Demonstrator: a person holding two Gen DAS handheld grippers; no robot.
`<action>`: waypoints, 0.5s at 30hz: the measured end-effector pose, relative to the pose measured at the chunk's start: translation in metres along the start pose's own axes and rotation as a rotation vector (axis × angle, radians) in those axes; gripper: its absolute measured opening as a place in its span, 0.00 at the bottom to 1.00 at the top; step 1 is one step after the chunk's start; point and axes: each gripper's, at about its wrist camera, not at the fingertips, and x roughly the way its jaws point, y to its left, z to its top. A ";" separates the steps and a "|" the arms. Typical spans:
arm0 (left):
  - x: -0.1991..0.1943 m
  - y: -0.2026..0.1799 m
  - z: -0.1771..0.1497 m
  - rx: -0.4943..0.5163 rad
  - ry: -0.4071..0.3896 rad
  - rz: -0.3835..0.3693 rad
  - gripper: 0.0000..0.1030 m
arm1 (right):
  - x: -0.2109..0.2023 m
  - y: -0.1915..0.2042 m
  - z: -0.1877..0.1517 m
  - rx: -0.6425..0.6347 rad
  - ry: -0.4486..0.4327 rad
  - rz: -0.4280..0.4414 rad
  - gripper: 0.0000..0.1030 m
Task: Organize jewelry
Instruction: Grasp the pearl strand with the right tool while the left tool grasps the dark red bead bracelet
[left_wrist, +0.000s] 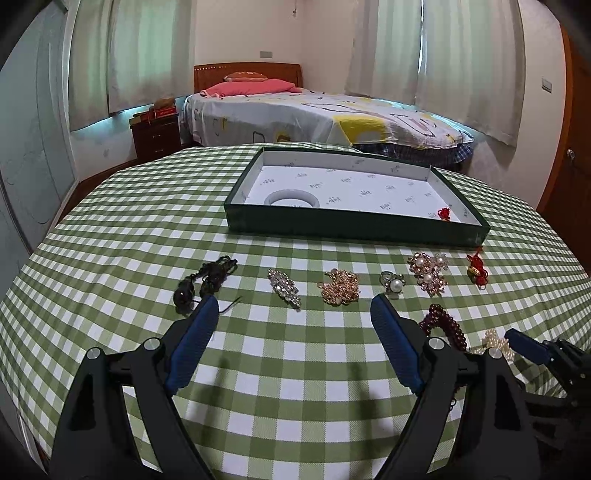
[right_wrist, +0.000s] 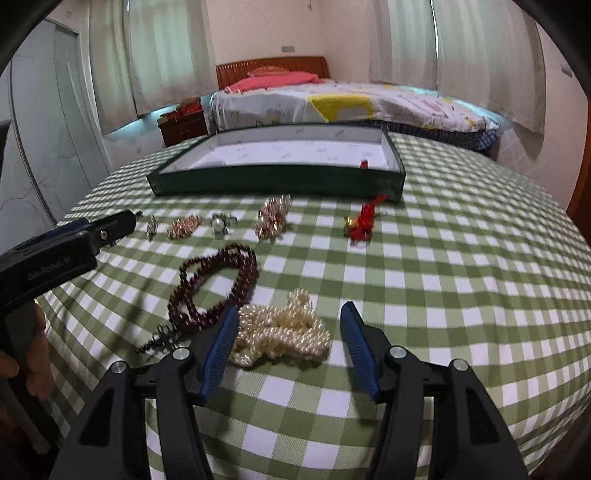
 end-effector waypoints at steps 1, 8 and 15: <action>0.000 -0.001 0.000 0.001 0.002 0.000 0.80 | -0.001 0.000 0.000 -0.002 0.000 -0.006 0.55; 0.002 -0.010 -0.005 -0.004 0.024 -0.018 0.80 | -0.005 -0.007 -0.003 0.011 -0.004 0.006 0.28; 0.002 -0.028 -0.007 0.009 0.045 -0.060 0.82 | -0.013 -0.017 -0.001 0.023 -0.035 -0.011 0.23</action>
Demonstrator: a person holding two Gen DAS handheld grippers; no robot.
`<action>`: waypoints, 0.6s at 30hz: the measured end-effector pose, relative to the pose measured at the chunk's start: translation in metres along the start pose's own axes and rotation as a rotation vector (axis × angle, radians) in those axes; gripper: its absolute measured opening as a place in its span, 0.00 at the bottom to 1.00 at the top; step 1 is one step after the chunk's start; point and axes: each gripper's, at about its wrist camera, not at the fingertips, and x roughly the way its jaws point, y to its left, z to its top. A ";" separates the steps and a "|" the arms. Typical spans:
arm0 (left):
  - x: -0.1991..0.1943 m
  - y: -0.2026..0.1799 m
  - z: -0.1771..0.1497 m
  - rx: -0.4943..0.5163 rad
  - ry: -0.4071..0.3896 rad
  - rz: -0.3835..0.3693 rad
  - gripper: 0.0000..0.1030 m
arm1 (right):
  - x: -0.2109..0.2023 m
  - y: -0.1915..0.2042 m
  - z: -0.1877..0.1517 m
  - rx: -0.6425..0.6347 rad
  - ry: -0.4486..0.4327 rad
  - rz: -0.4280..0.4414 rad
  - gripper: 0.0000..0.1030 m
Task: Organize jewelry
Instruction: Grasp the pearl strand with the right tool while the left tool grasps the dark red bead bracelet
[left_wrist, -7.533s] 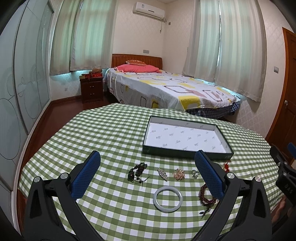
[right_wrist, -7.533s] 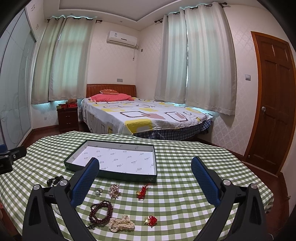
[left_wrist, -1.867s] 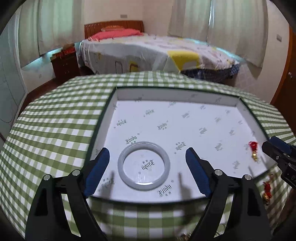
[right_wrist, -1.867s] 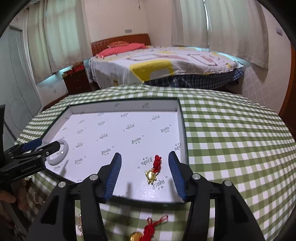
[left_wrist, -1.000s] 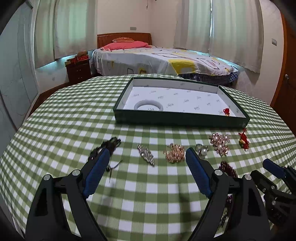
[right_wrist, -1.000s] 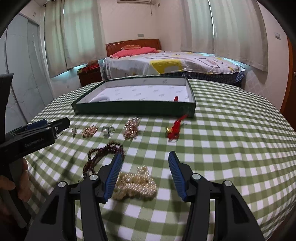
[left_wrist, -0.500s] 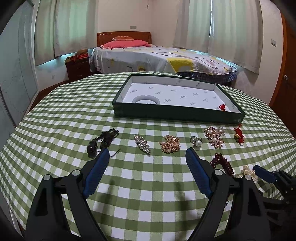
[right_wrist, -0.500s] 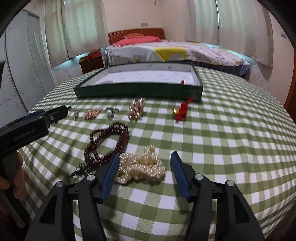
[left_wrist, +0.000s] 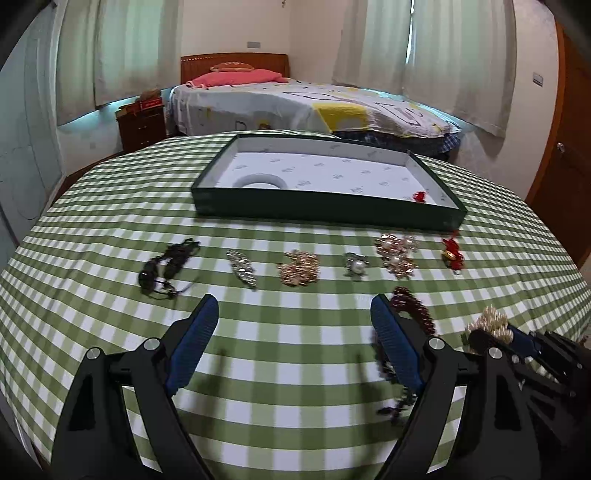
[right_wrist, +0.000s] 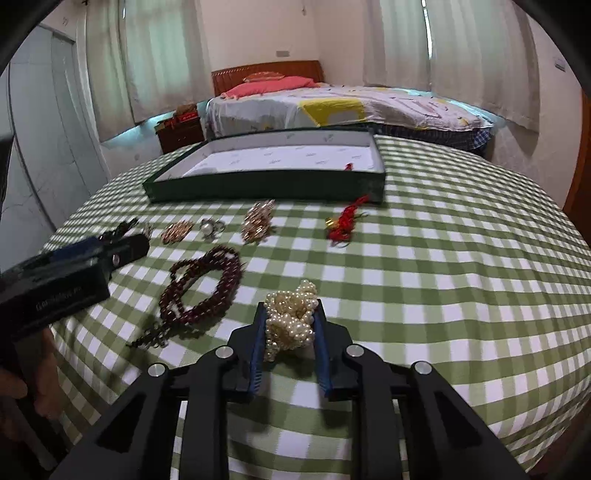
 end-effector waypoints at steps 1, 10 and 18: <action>0.001 -0.003 0.000 0.002 0.004 -0.003 0.82 | -0.002 -0.003 0.001 0.007 -0.006 -0.002 0.23; 0.007 -0.039 -0.004 0.069 0.023 -0.023 0.83 | -0.009 -0.035 0.000 0.091 -0.040 -0.030 0.23; 0.023 -0.059 -0.011 0.106 0.064 -0.008 0.83 | -0.012 -0.051 -0.001 0.146 -0.057 -0.021 0.23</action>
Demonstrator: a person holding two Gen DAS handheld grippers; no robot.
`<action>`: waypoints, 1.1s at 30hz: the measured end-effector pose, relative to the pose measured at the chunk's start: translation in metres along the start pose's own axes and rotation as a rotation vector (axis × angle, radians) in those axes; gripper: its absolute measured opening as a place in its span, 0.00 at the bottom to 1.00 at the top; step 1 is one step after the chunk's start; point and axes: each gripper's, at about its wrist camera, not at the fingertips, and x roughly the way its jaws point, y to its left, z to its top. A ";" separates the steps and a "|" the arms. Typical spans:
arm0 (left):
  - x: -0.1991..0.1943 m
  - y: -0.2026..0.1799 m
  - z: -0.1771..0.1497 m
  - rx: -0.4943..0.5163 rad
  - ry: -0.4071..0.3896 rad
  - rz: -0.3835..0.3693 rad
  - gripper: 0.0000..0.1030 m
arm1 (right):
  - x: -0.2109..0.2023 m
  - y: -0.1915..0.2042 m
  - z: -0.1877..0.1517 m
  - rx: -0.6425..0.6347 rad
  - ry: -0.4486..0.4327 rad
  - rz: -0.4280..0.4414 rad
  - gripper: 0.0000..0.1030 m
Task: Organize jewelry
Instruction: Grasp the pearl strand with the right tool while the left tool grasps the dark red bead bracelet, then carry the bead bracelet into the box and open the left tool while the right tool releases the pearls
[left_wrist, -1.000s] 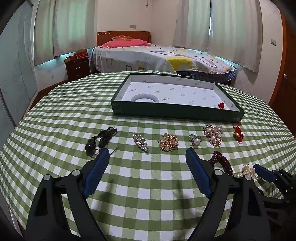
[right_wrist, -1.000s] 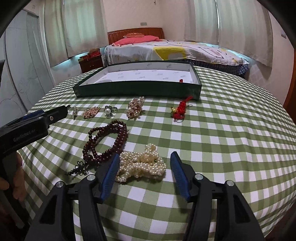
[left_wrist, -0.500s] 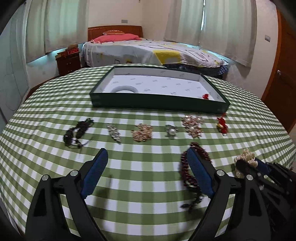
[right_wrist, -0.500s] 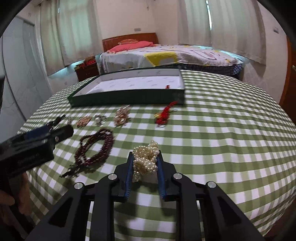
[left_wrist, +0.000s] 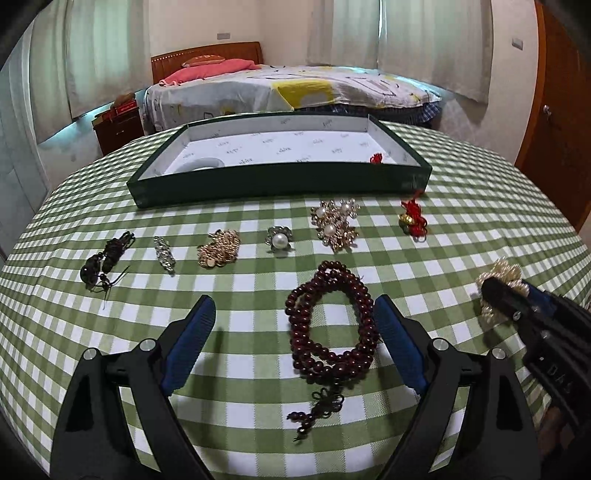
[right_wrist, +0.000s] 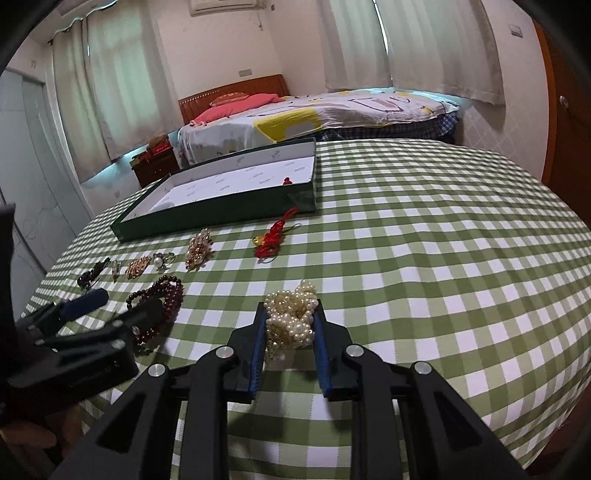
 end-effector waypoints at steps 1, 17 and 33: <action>0.002 -0.001 -0.001 0.003 0.004 -0.004 0.83 | 0.000 0.000 0.000 0.003 -0.001 0.002 0.23; 0.005 0.002 -0.006 0.014 -0.002 -0.108 0.26 | 0.003 0.003 -0.002 -0.002 0.010 0.004 0.23; -0.013 0.005 -0.004 0.044 -0.037 -0.151 0.12 | 0.003 0.013 0.001 -0.028 0.003 -0.001 0.23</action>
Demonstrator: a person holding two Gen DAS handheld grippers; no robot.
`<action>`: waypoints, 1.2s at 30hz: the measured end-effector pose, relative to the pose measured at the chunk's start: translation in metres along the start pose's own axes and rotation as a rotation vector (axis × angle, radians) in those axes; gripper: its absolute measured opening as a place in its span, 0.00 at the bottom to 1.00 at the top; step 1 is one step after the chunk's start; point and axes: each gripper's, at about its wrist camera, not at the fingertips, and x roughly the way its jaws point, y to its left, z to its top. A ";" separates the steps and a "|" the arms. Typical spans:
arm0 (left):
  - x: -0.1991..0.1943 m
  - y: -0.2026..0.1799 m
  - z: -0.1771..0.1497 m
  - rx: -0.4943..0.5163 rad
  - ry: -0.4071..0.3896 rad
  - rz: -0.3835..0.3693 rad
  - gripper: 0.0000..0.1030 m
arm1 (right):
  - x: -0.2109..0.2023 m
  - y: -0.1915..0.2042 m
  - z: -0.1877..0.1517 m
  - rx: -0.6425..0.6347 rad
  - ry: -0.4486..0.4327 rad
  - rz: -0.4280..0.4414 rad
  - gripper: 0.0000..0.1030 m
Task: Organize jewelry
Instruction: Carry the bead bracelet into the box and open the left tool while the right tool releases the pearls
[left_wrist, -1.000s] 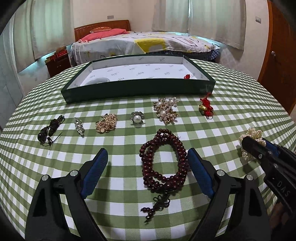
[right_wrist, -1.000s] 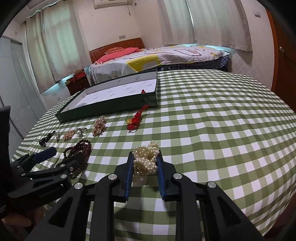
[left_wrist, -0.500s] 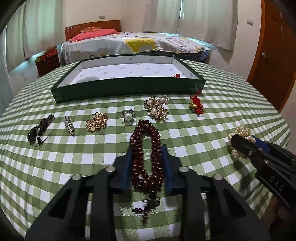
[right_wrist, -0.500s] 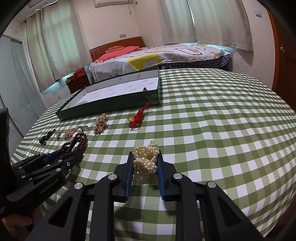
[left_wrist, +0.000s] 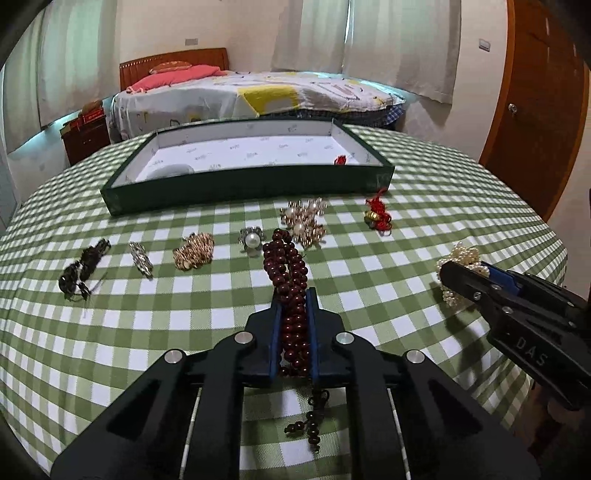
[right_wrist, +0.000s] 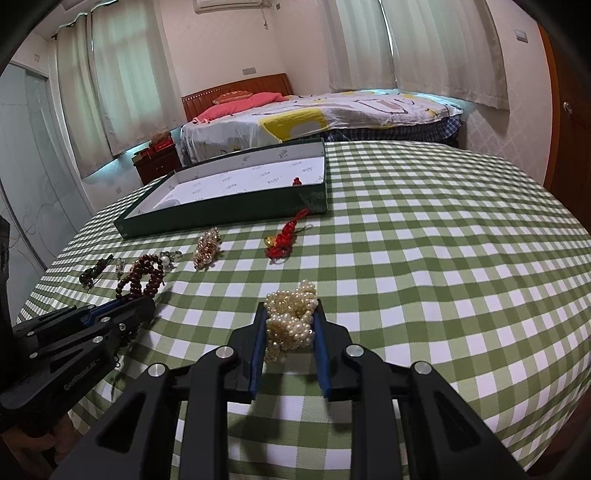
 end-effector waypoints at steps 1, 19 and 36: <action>-0.003 0.001 0.002 0.002 -0.011 0.000 0.12 | 0.000 0.001 0.001 -0.001 -0.002 0.002 0.23; -0.002 0.038 0.057 -0.065 -0.085 0.027 0.12 | 0.016 0.026 0.063 -0.042 -0.060 0.047 0.23; 0.089 0.072 0.147 -0.127 -0.043 0.029 0.12 | 0.096 0.039 0.148 -0.059 -0.083 0.083 0.23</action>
